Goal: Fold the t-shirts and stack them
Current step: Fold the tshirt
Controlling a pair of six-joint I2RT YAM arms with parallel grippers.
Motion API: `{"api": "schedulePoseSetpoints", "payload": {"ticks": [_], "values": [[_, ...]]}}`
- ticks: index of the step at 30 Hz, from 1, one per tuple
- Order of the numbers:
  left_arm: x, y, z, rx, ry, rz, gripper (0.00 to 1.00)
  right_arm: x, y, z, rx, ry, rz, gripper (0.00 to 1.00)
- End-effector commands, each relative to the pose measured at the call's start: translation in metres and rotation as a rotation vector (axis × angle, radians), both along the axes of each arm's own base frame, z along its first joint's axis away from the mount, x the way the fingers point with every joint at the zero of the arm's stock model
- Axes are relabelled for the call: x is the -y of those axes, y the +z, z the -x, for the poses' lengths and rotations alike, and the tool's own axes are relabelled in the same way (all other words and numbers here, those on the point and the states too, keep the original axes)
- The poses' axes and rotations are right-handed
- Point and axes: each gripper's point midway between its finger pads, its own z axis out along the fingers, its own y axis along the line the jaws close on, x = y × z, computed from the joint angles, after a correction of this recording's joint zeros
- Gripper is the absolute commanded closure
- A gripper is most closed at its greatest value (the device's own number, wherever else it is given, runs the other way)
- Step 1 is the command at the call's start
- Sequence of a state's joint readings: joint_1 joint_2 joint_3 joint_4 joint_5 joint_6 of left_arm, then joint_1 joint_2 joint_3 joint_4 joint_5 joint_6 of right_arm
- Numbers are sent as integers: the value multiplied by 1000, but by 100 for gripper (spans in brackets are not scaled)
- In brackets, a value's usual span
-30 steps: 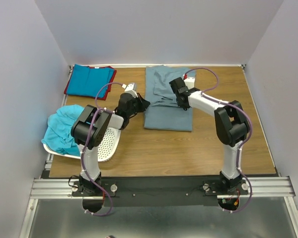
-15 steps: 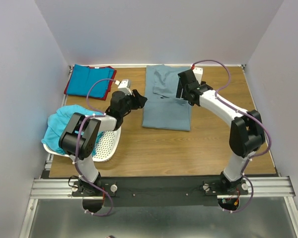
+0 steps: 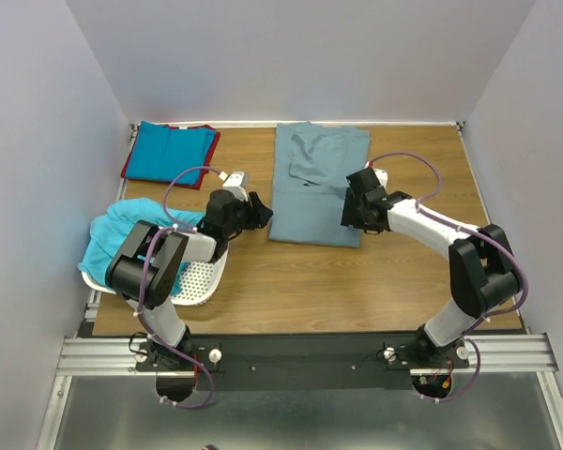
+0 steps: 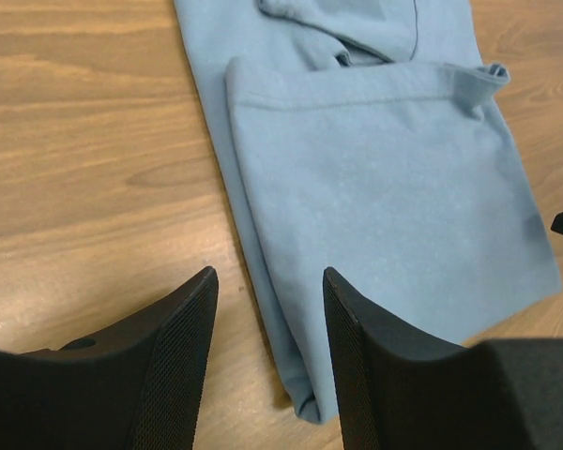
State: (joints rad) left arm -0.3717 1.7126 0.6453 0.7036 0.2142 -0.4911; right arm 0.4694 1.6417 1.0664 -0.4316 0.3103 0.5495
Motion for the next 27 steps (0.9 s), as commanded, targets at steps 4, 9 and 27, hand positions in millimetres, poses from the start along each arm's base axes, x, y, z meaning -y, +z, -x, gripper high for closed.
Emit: {"api": "schedulePoseSetpoints", "payload": {"ticks": [4, 9, 27], "values": [[5, -2, 19, -6, -55, -9, 44, -11, -8, 21, -22, 6, -114, 34], [5, -11, 28, -30, -61, -13, 44, -7, -14, 34, -37, 0, -129, 39], [7, -17, 39, -54, -69, -20, 44, -2, -39, 53, -96, -12, -126, 64]]}}
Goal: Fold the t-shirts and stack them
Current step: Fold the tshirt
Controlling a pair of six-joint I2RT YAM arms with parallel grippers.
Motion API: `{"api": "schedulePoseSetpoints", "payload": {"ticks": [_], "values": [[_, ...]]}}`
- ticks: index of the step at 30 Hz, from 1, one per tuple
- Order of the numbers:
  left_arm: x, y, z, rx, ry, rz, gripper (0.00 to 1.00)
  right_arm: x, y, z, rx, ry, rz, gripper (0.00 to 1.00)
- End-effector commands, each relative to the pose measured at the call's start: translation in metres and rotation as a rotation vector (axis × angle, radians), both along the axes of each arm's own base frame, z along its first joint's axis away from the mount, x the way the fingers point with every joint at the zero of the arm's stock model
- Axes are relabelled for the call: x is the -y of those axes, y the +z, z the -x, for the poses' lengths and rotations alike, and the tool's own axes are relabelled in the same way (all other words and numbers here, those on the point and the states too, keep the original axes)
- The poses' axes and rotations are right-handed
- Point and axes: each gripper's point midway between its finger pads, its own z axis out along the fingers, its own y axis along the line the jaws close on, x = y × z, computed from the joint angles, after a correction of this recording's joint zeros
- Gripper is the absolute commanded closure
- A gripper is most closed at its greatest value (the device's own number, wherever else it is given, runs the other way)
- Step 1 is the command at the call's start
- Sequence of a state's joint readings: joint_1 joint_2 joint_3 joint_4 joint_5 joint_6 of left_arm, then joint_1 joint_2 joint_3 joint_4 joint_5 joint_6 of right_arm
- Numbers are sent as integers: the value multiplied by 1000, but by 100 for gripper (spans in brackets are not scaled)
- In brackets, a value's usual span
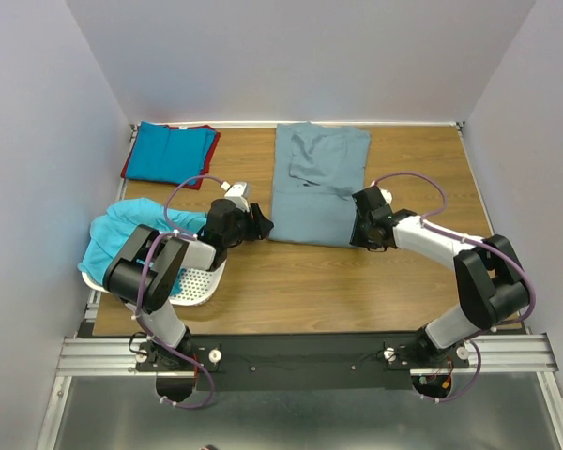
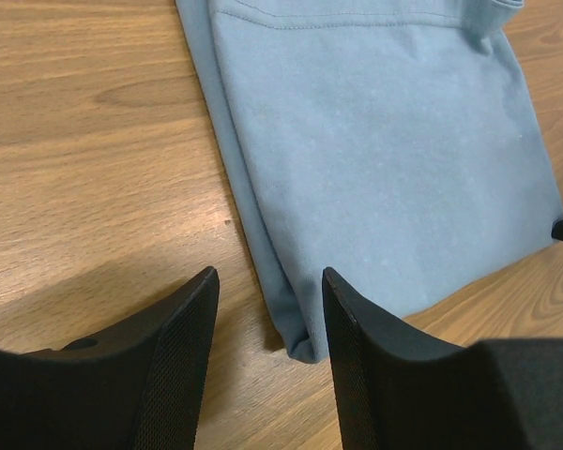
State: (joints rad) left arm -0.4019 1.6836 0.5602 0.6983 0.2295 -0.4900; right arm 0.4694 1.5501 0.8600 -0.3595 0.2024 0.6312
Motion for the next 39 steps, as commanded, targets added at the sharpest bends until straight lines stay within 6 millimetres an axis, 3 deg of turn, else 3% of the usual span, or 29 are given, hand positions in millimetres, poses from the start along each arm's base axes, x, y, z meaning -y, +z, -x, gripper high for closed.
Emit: {"api": "schedulePoseSetpoints", "payload": {"ticks": [1, 12, 20, 39], "values": [[3, 3, 7, 3, -21, -2, 44, -1, -8, 6, -16, 0, -17, 67], [5, -9, 13, -29, -21, -28, 45, 4, -26, 19, -63, -2, 2, 71], [5, -14, 16, -52, -7, -46, 50, 4, -26, 18, -59, 2, 0, 89], [9, -41, 39, -160, 3, -68, 58, 4, -25, 15, -54, 3, 6, 91]]}}
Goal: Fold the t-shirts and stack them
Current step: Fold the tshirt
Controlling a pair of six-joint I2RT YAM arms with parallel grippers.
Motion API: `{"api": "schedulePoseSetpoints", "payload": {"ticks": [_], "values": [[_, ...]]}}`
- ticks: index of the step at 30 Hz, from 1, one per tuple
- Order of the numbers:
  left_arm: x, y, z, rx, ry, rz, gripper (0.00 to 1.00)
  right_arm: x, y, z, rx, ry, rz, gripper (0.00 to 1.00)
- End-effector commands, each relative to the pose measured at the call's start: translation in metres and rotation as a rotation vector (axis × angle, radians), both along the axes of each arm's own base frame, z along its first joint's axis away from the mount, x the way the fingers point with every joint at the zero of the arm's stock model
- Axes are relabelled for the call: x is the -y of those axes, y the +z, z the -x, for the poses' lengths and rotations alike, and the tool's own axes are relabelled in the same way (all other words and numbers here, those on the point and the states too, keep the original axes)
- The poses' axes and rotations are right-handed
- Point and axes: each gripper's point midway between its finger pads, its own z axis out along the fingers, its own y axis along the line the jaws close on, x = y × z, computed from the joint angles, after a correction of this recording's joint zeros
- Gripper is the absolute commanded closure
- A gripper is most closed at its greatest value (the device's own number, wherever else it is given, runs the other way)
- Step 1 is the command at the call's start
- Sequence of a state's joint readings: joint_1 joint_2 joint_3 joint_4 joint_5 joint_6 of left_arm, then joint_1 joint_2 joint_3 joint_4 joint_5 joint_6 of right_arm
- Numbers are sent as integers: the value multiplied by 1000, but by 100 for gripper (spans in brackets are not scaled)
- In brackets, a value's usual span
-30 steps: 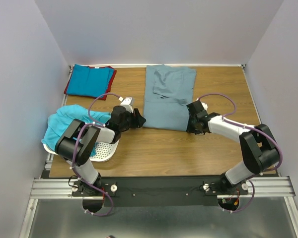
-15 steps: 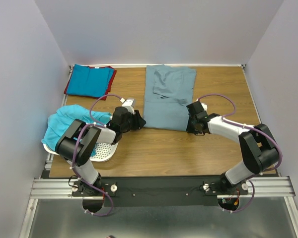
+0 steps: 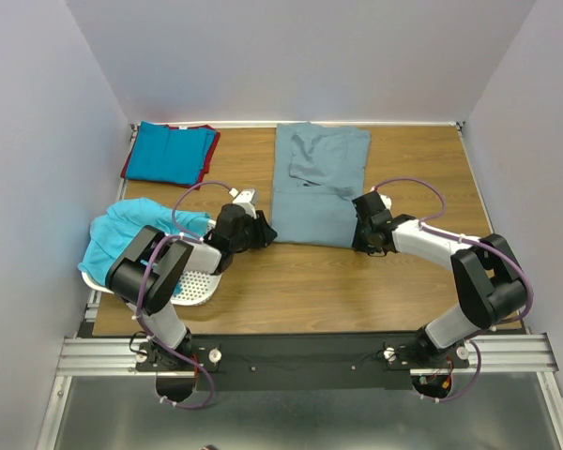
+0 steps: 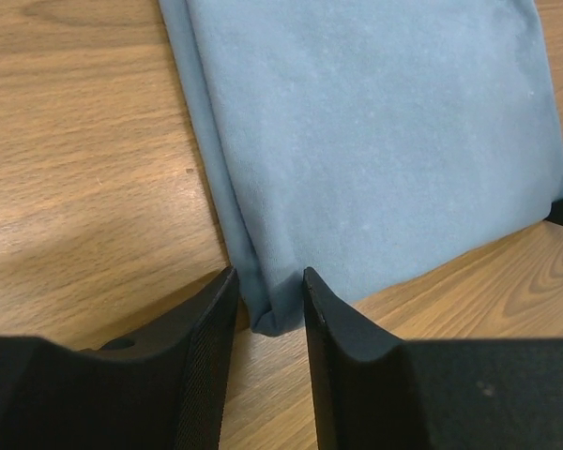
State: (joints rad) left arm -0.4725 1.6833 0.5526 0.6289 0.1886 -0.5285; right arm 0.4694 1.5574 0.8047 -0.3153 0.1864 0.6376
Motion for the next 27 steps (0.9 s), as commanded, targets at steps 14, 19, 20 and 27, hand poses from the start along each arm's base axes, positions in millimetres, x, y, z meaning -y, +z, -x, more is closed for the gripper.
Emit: {"api": "schedulePoseSetpoints", "payload": {"ticks": [14, 19, 20, 27], "values": [[-20, -46, 29, -135, 96, -159, 60, 2, -10, 4, -29, 5, 15, 94], [-21, -48, 34, -147, 94, -169, 66, 2, -9, 4, -26, 4, 15, 95], [-22, -49, 36, -148, 94, -170, 67, 2, -10, 4, -28, 5, 14, 97], [-19, -54, 45, -167, 74, -161, 99, 2, -8, 3, -20, 0, 15, 100]]}}
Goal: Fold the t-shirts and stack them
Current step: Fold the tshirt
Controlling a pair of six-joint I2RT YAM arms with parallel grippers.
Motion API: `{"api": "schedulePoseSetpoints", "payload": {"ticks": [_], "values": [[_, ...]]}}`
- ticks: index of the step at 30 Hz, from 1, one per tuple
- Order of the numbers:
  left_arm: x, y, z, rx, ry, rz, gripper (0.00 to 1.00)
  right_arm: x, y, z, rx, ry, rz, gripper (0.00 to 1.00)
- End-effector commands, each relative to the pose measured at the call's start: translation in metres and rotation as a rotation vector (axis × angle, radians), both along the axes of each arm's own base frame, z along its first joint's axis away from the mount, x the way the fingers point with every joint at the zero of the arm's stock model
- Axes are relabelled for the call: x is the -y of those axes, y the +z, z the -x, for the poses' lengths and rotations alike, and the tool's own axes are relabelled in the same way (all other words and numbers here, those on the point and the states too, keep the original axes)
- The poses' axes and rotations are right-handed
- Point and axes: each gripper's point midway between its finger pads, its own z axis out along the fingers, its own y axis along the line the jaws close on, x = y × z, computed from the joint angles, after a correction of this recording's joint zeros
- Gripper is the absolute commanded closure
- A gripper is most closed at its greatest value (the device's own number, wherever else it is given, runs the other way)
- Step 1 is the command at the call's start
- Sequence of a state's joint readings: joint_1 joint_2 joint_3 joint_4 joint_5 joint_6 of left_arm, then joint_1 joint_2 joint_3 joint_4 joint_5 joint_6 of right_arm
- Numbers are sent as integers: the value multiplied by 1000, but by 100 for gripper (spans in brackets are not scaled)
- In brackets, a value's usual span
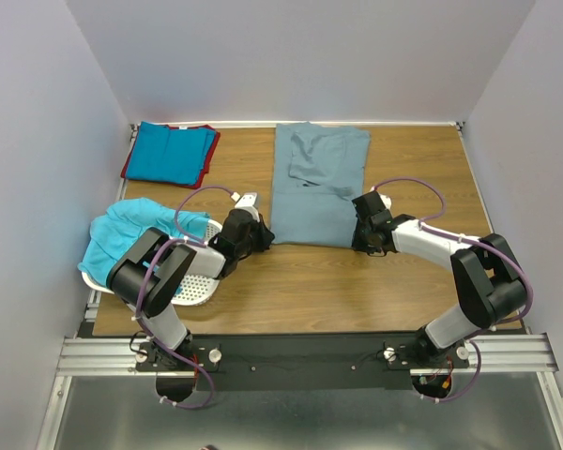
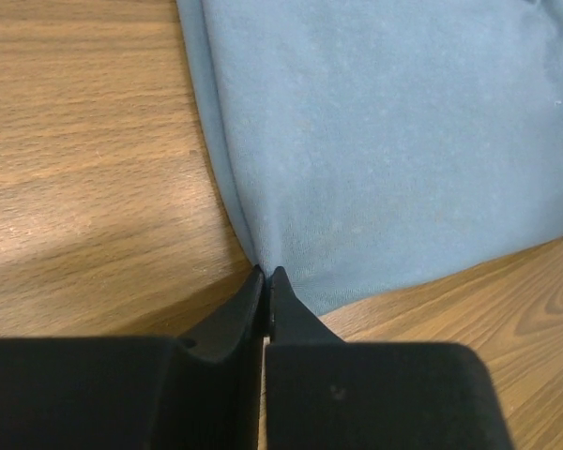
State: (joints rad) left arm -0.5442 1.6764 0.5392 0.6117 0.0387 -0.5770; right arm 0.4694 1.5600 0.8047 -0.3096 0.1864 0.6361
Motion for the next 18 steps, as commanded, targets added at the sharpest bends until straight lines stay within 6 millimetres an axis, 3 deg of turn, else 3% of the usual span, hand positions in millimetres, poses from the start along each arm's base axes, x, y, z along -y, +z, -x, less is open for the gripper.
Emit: {"api": "schedulePoseSetpoints", "payload": {"ticks": [1, 8, 18], "values": [[-21, -47, 40, -162, -11, -106, 100, 2, -7, 3, -19, -1, 14, 100], [-10, -34, 42, -129, -51, -41, 100, 3, 7, -1, 25, 4, 6, 100], [4, 37, 40, 18, -93, 72, 100, 3, 58, -5, 177, 21, -50, 100]]}}
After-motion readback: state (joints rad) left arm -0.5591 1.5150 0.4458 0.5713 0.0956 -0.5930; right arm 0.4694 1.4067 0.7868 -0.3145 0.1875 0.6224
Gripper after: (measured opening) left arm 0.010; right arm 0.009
